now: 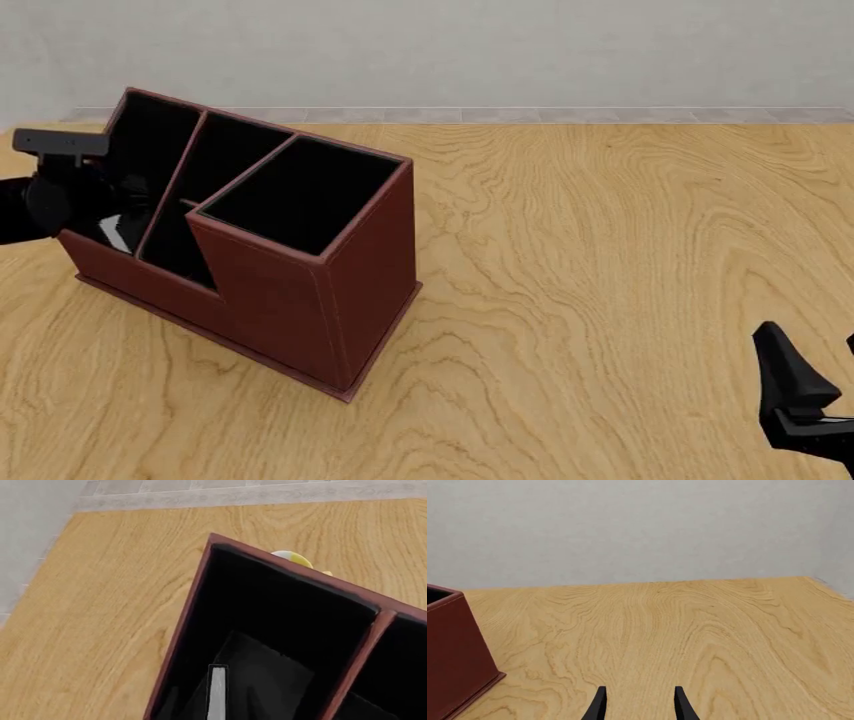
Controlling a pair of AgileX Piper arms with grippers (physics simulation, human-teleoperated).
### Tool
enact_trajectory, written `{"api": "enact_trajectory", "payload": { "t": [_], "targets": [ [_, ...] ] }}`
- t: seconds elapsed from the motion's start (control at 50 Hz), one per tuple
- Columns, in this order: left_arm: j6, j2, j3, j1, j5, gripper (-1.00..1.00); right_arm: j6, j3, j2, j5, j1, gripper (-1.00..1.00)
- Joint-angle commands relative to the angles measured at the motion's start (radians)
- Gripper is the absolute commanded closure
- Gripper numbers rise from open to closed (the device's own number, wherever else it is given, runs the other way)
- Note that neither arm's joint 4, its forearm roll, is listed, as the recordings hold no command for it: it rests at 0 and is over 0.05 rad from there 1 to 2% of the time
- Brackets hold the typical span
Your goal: Pick up the book and place it in the left compartment of the caddy.
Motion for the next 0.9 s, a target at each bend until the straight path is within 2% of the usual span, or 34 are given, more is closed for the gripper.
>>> {"api": "enact_trajectory", "payload": {
  "t": [0.02, 0.9],
  "targets": [
    [0.010, -0.002, -0.010, 0.003, -0.001, -1.00, 0.000, 0.000, 0.000, 0.000, 0.000, -1.00],
    [0.015, -0.069, -0.022, -0.008, 0.048, -1.00, 0.000, 0.000, 0.001, -0.001, 0.000, -1.00]
  ]
}}
